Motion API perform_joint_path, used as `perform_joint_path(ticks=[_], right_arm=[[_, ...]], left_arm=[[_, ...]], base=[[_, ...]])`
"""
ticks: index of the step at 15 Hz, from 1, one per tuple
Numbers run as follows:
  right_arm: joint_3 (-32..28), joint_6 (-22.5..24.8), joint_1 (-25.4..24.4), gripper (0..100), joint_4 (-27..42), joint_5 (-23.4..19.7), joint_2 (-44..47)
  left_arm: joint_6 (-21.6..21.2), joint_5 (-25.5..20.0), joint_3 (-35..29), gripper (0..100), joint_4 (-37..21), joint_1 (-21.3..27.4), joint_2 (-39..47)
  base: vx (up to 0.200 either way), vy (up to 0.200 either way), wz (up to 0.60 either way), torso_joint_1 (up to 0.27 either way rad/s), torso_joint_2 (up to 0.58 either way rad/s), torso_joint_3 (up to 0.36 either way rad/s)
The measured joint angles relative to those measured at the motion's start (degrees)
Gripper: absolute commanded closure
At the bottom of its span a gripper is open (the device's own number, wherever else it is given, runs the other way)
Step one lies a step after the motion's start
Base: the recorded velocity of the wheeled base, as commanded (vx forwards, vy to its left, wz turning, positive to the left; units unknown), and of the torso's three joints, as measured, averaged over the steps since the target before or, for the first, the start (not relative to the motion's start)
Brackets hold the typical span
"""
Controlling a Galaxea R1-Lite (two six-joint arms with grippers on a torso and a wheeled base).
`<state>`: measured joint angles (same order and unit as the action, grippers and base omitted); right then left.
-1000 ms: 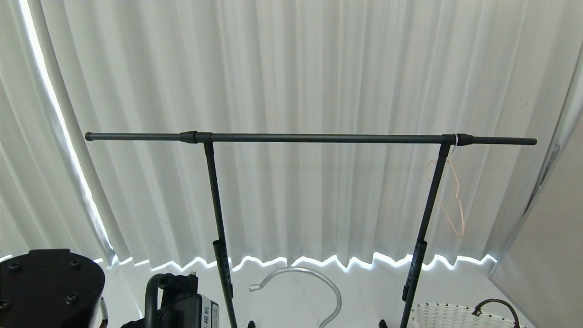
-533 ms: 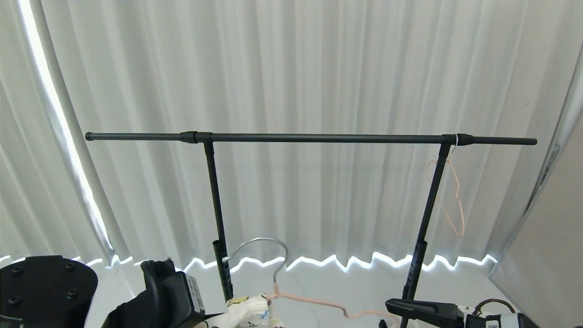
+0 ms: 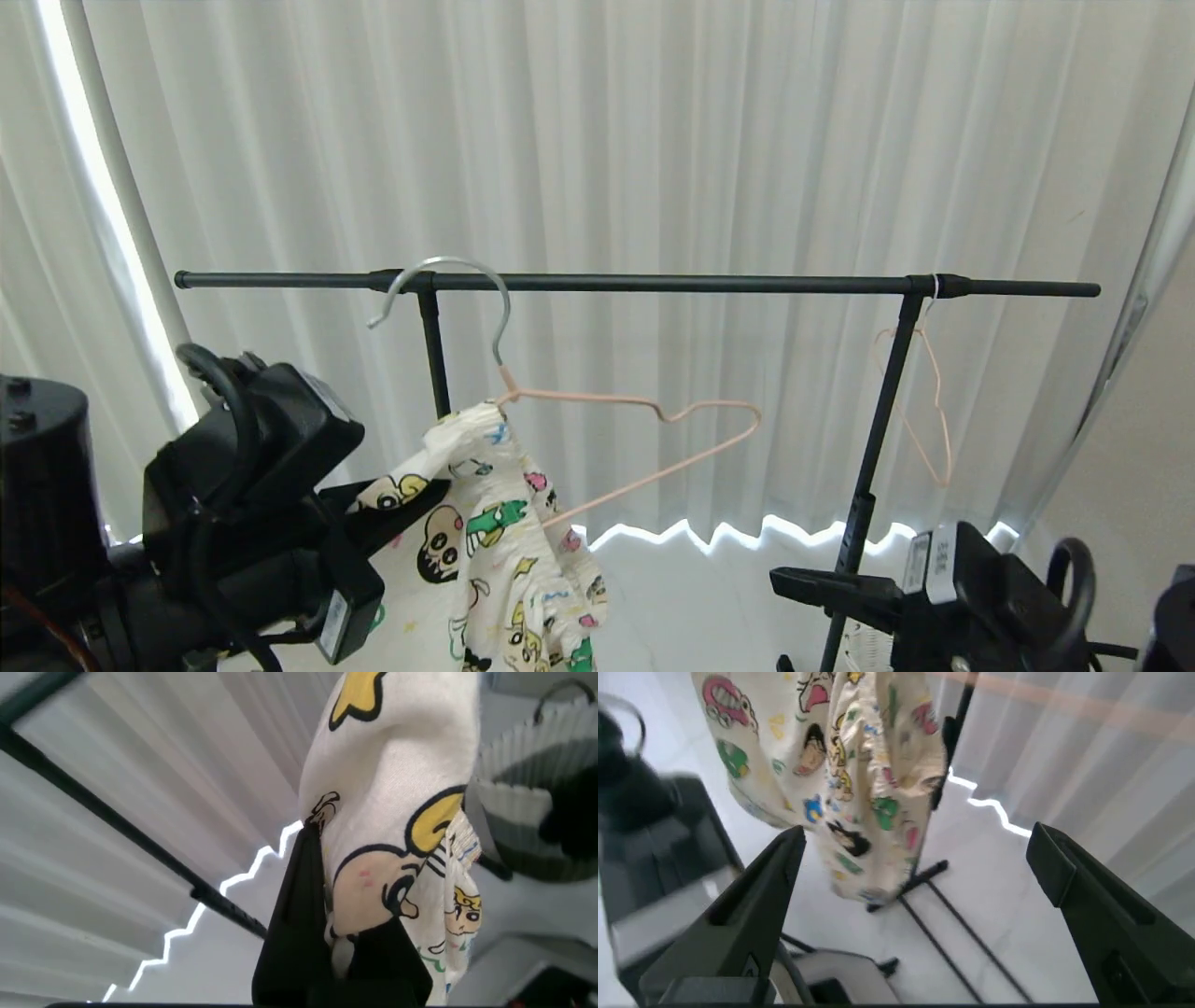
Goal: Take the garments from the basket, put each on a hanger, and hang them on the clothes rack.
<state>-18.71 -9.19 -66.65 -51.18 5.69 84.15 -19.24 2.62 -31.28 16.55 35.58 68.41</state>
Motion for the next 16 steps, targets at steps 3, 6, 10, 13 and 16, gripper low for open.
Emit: perform_joint_path(ticks=[3, 6, 10, 13, 16], right_arm=[[-7.3, -3.9, 3.0, 0, 0.0, 1.0, 5.4], [-13.6, -4.7, 6.7, 0, -0.1, 3.3, 11.3], [-15.3, -4.4, 5.5, 0, -1.2, 3.7, 16.0], [-16.4, -4.1, 4.8, 0, -3.9, 4.8, 19.3], [-17.6, -4.1, 3.3, 0, -4.1, 6.1, 21.9]], left_arm=[[0.0, -0.1, -3.1, 100, 0.0, -0.6, 0.1], [0.0, -0.1, -3.7, 100, -0.1, -0.6, 0.0], [0.0, -0.3, -4.4, 100, 0.0, -0.1, 0.1], [0.1, -0.5, -4.4, 100, -0.1, 0.9, 0.0], [0.1, -0.5, -4.5, 100, 0.0, 1.3, -0.1]], base=[[0.0, 0.0, 0.0, 0.0, 0.0, 0.0], [0.0, 0.0, 0.0, 0.0, 0.0, 0.0], [0.0, 0.0, 0.0, 0.0, 0.0, 0.0], [0.0, 0.0, 0.0, 0.0, 0.0, 0.0], [0.0, 0.0, 0.0, 0.0, 0.0, 0.0]])
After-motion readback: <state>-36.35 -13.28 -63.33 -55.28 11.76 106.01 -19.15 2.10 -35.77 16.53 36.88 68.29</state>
